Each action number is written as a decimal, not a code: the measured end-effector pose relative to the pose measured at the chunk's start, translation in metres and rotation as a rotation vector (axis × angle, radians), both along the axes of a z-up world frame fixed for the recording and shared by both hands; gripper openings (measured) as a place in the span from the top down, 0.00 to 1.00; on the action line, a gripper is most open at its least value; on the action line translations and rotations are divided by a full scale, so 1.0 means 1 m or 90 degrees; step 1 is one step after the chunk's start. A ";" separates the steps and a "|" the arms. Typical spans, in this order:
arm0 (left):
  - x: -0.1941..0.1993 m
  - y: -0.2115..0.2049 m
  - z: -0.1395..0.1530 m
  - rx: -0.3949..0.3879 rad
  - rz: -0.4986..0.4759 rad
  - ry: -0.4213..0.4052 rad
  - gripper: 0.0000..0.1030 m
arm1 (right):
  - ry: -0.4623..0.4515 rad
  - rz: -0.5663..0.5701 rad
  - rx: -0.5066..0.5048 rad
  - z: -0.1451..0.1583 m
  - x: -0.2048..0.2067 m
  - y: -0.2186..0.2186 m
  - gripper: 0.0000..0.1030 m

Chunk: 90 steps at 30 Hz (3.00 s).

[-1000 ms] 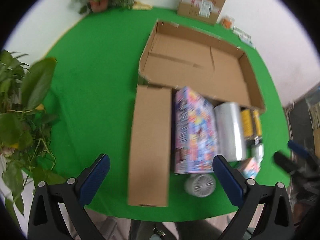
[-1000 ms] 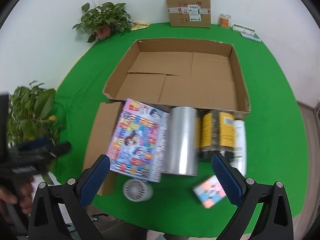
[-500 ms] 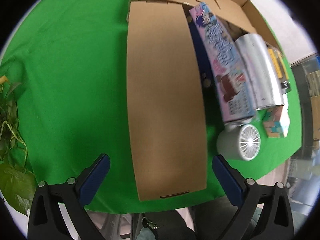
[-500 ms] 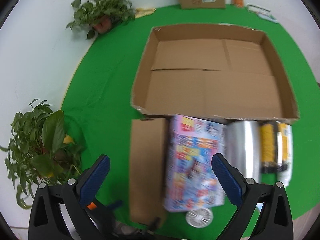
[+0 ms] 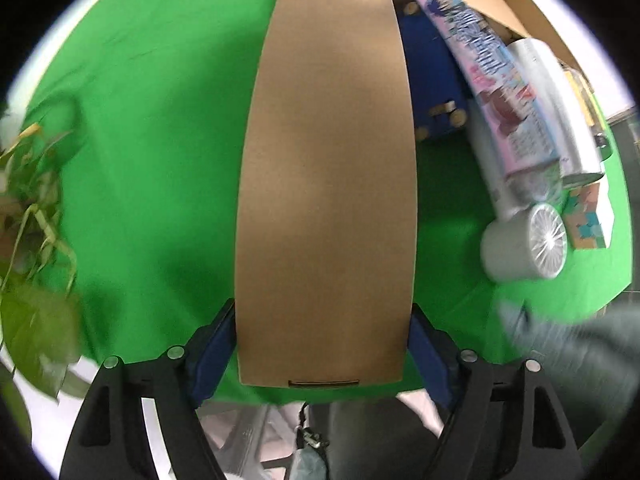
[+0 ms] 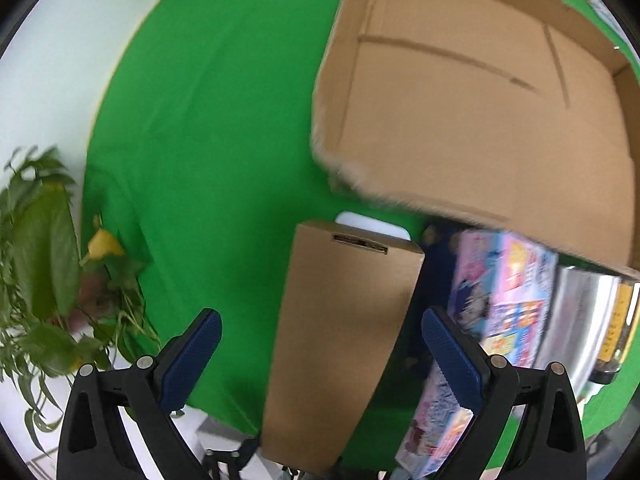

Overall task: Organize rigid objects
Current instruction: 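Grasp the flat cardboard strip at its end with the left gripper, then lift the cardboard strip and stand it inside the tray box with the left gripper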

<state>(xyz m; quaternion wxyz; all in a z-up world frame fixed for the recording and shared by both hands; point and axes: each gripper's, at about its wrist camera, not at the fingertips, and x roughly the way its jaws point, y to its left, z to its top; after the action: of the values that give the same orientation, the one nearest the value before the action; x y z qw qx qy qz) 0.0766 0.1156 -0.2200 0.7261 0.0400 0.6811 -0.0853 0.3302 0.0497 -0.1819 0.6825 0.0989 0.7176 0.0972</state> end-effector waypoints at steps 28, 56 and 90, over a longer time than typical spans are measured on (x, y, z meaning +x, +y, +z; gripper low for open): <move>-0.047 0.016 0.076 0.112 0.028 -0.140 0.23 | -0.053 0.013 0.066 0.028 -0.041 0.065 0.20; 0.154 -0.107 0.124 0.052 -0.096 -0.224 0.23 | -0.117 -0.137 0.030 0.115 0.168 -0.179 0.19; 0.258 -0.079 0.081 0.021 -0.001 -0.105 0.21 | 0.133 -0.155 0.056 -0.099 0.332 -0.139 0.18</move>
<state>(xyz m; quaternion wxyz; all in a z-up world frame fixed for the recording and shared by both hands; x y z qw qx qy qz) 0.3346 0.0364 -0.1393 0.7791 0.0594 0.6200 -0.0709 0.6627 -0.0892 -0.2805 0.6059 0.2245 0.7624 0.0342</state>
